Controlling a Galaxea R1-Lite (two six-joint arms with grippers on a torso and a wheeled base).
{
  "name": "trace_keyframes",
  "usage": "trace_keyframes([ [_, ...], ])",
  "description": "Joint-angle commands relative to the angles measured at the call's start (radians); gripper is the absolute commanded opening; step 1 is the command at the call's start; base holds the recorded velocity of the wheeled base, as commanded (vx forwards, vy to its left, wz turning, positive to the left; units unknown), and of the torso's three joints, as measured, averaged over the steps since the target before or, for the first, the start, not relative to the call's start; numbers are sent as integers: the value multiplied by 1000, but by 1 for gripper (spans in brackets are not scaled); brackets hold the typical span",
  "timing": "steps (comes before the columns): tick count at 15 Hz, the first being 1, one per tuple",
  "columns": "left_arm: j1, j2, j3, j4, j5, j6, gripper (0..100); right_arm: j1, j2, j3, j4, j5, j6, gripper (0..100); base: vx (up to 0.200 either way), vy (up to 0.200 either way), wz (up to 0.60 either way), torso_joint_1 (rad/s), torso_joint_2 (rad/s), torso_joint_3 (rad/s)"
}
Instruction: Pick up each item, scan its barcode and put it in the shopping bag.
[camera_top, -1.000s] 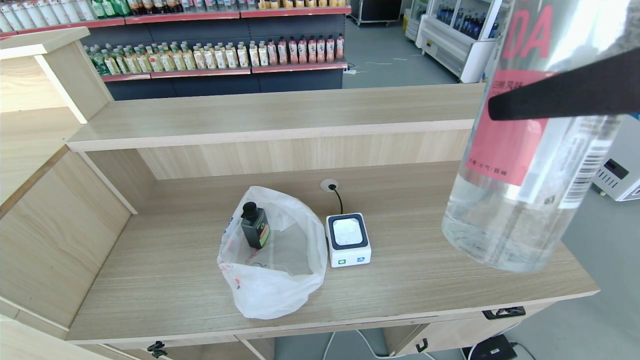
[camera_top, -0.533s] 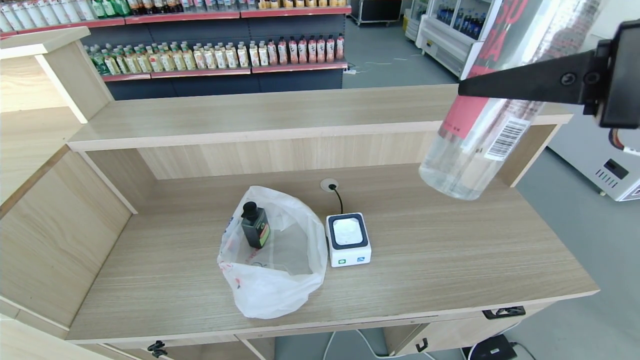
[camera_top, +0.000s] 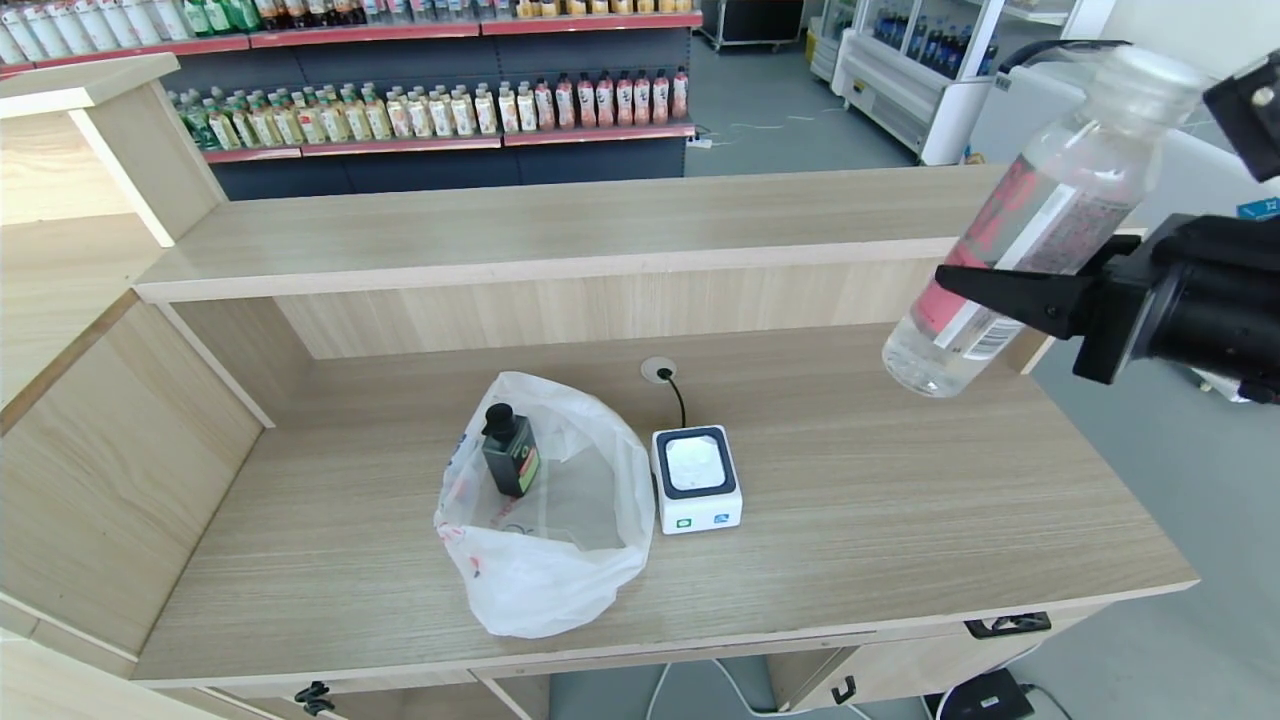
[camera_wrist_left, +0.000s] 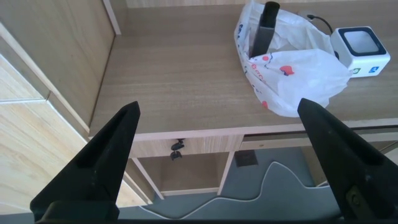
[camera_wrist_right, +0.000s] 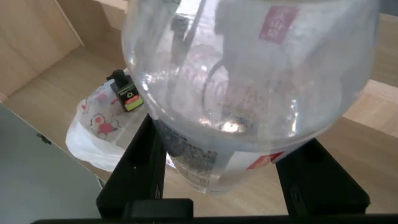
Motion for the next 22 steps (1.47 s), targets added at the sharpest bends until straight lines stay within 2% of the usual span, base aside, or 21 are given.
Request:
trace_keyframes([
  [1,0,0,0,0,0,-1,100,-29,27,63,-30,6,-60,0,0,0,0,0,0,0],
  [2,0,0,0,0,0,1,100,-40,39,69,-35,6,-129,0,0,0,0,0,0,0],
  [3,0,0,0,0,-1,-1,100,-43,39,71,-35,6,-143,0,0,0,0,0,0,0],
  [4,0,0,0,0,0,-1,100,-69,50,80,-40,6,-232,0,0,0,0,0,0,0],
  [8,0,0,0,0,0,1,100,-106,74,105,-89,6,-301,0,0,0,0,0,0,0],
  [9,0,0,0,0,-1,-1,100,-144,96,108,-101,6,-395,0,0,0,0,0,0,0],
  [12,0,0,0,0,0,-1,100,-202,94,109,-104,6,-539,0,0,0,0,0,0,0],
  [17,0,0,0,0,0,-1,100,-244,113,109,-110,7,-661,0,0,0,0,0,0,0],
  [22,0,0,0,0,0,-1,100,-270,170,128,-244,9,-838,0,0,0,0,0,0,0],
])
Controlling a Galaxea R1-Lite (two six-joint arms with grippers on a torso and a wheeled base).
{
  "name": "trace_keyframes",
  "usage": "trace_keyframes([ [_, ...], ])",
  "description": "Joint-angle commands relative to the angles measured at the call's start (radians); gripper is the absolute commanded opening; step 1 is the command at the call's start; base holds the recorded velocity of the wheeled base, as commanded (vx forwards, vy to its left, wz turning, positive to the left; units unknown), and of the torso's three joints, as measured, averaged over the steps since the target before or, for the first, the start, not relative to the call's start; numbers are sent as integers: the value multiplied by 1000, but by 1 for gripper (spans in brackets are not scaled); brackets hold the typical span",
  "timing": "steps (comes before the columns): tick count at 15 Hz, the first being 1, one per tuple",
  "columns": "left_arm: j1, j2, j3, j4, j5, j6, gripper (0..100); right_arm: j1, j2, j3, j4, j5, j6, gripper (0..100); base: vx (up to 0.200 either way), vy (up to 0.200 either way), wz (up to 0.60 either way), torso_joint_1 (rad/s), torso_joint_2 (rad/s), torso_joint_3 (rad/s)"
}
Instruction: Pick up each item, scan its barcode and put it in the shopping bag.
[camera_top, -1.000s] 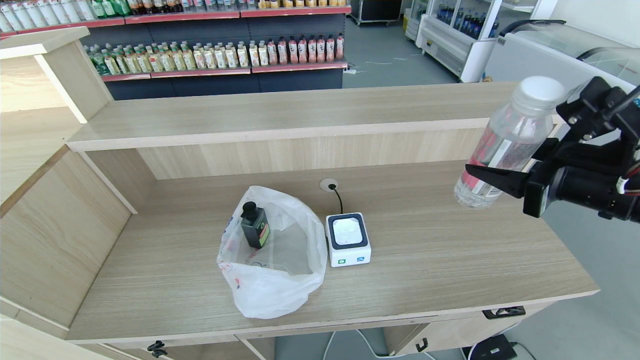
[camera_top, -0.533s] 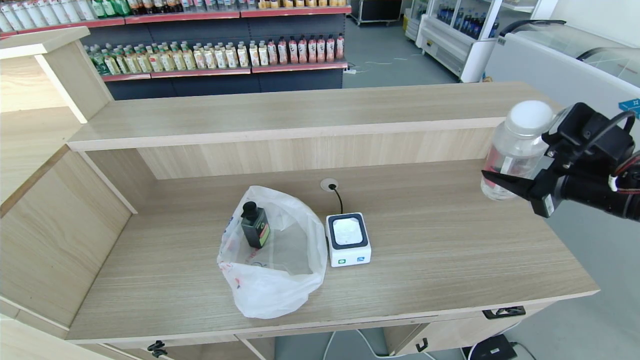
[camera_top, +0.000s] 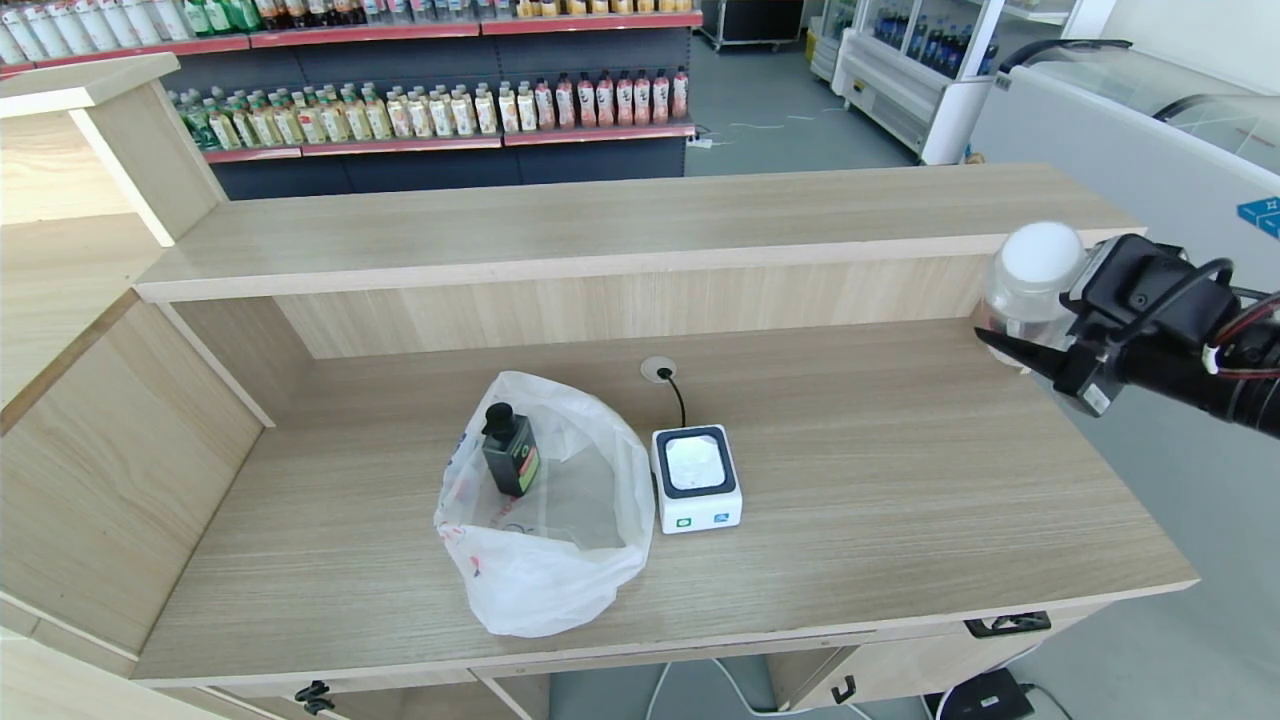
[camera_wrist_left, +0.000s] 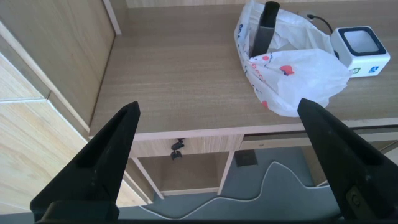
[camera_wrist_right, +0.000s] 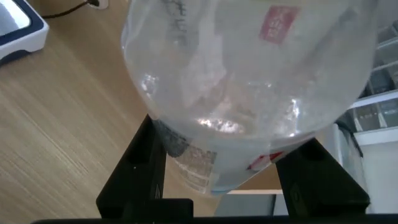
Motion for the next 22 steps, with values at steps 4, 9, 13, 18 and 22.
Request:
trace_keyframes([
  [4,0,0,0,0,0,-1,100,-5,76,50,-181,99,-191,0,0,0,0,0,0,0],
  [9,0,0,0,0,0,-1,100,-5,132,80,-306,160,-276,0,0,0,0,0,0,0],
  [13,0,0,0,0,0,-1,100,24,178,81,-358,315,-367,0,0,0,0,0,0,0],
  [18,0,0,0,0,0,-1,100,41,181,84,-356,321,-375,0,0,0,0,0,0,0],
  [22,0,0,0,0,0,-1,100,44,187,84,-356,332,-384,0,0,0,150,2,1,1],
])
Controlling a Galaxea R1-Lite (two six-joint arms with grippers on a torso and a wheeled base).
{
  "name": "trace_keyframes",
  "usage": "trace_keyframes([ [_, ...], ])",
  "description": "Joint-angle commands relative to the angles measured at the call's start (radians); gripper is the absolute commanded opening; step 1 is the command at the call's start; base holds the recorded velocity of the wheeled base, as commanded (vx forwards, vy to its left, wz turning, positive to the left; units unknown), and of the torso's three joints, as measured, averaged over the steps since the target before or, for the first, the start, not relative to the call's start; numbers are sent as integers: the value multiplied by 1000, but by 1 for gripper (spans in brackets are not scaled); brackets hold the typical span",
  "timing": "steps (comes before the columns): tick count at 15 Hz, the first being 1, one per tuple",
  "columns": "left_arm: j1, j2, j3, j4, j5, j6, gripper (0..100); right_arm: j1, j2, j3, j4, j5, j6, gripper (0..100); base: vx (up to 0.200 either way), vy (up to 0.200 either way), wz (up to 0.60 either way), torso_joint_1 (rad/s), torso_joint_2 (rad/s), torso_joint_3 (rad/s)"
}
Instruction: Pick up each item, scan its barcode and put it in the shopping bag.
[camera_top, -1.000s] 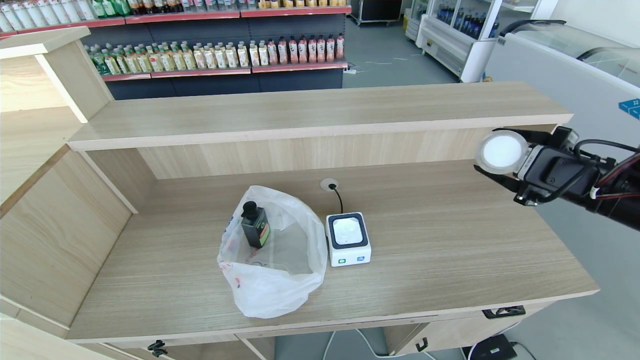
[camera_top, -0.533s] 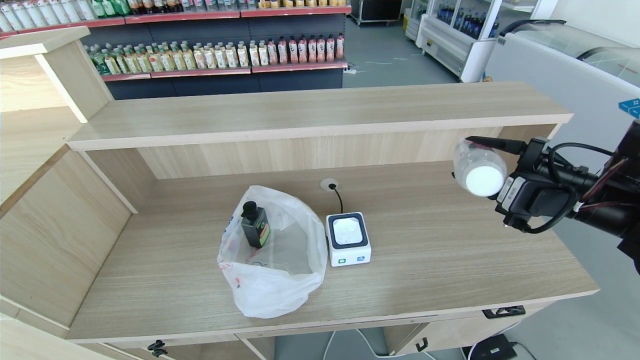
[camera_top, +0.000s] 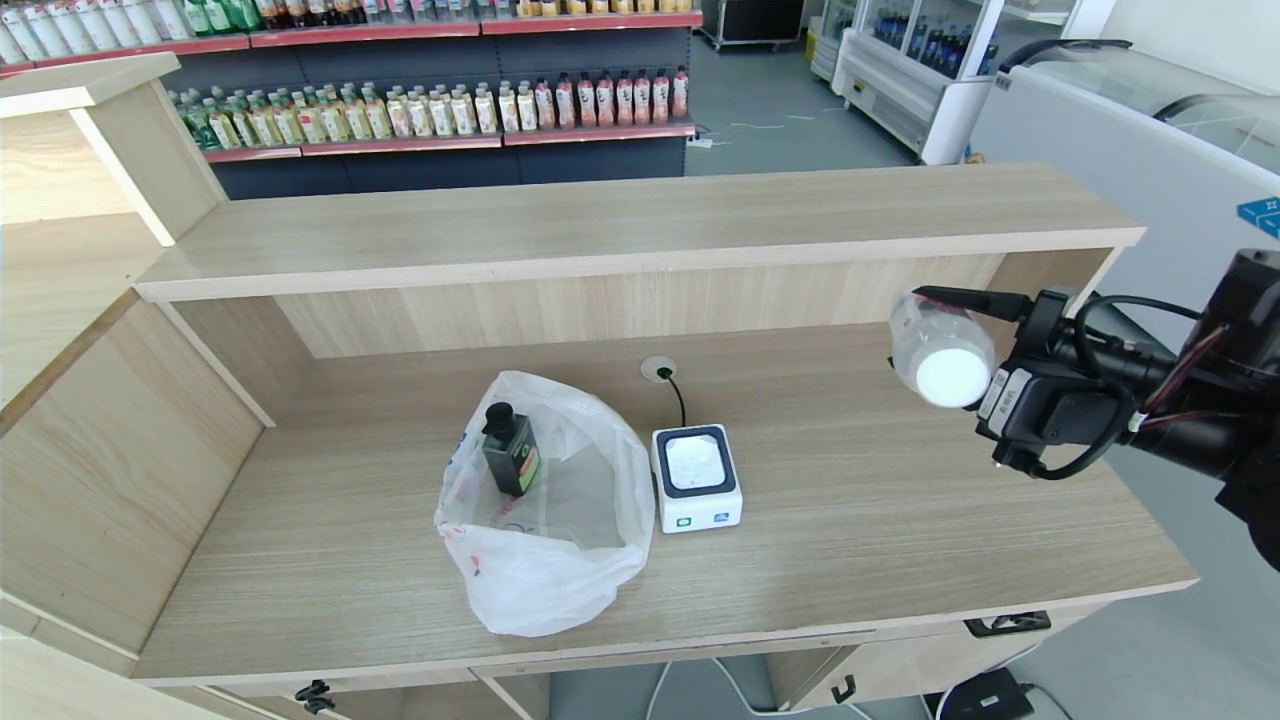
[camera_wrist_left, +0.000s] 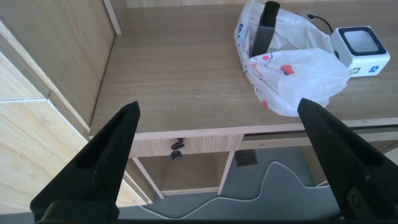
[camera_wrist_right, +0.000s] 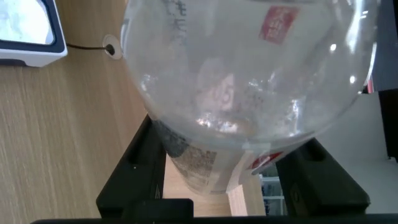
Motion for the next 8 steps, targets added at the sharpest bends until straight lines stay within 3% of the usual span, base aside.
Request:
trace_keyframes([
  [1,0,0,0,0,0,0,100,1,10,0,0,22,0,0,0,0,600,2,7,7],
  [5,0,0,0,0,0,0,100,-1,24,0,0,62,1,0,0,0,600,4,4,-2],
  [8,0,0,0,0,0,0,100,1,63,0,-14,111,1,0,0,0,0,0,0,0],
])
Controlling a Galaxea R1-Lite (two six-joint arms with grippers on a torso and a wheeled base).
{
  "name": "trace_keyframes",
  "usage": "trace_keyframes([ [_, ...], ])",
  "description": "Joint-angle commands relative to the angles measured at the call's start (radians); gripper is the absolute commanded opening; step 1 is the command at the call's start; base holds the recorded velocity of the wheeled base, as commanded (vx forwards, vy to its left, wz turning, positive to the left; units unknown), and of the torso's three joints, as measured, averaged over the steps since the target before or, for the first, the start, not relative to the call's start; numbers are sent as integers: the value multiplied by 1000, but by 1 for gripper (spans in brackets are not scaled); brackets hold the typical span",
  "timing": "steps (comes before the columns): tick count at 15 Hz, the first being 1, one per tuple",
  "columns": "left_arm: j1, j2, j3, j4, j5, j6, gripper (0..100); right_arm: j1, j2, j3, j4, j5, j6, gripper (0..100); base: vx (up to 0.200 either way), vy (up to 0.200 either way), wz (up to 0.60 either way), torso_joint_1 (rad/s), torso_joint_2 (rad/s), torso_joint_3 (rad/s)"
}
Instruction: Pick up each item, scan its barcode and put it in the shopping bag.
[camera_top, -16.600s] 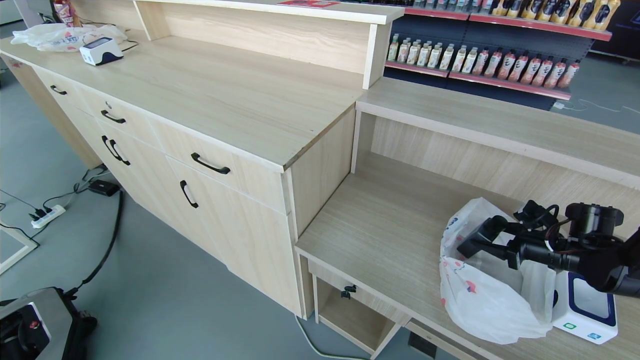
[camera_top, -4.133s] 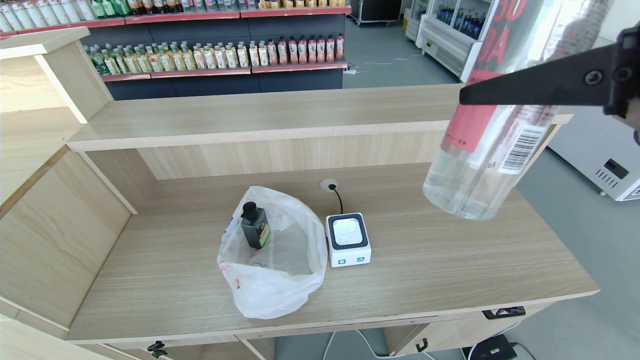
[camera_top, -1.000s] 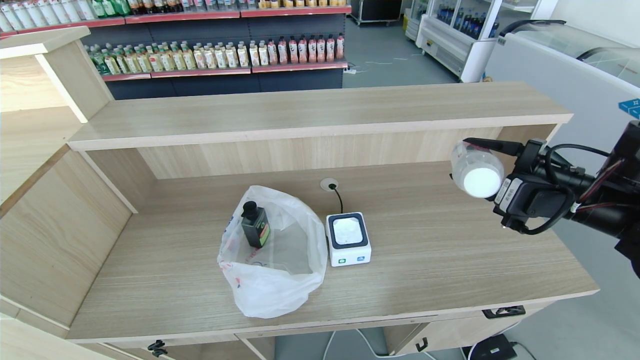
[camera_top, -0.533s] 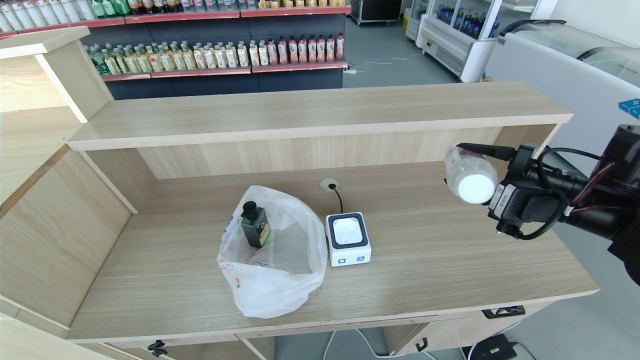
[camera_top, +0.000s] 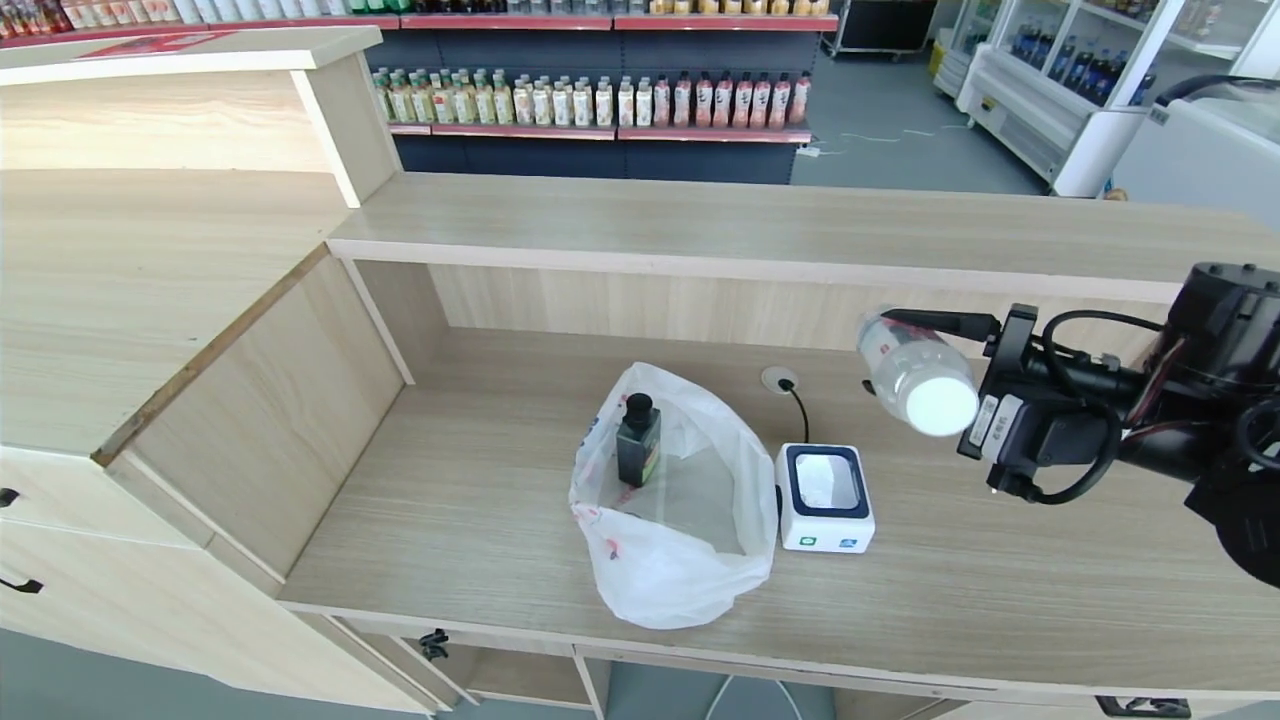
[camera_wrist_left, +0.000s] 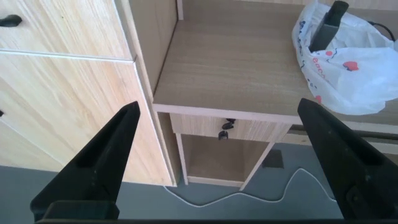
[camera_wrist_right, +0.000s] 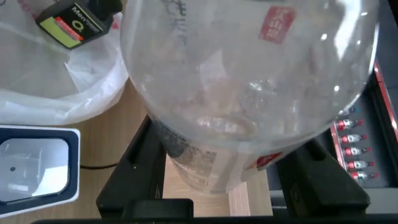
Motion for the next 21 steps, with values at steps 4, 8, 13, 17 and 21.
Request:
trace_keyframes([
  [4,1,0,0,0,-1,0,100,-27,86,4,-1,118,15,0,0,0,0,0,0,0],
  [8,-1,0,0,0,-1,0,100,-65,121,4,-3,144,44,0,0,0,0,0,0,0],
  [13,1,0,0,0,-1,1,100,-128,222,2,-32,265,1,0,0,0,0,0,0,0],
  [17,1,0,0,0,-1,0,100,-144,256,-1,-42,277,-6,0,0,0,0,0,0,0],
  [21,1,0,0,0,-1,0,100,-157,273,-3,-58,279,-33,0,0,0,0,0,0,0],
])
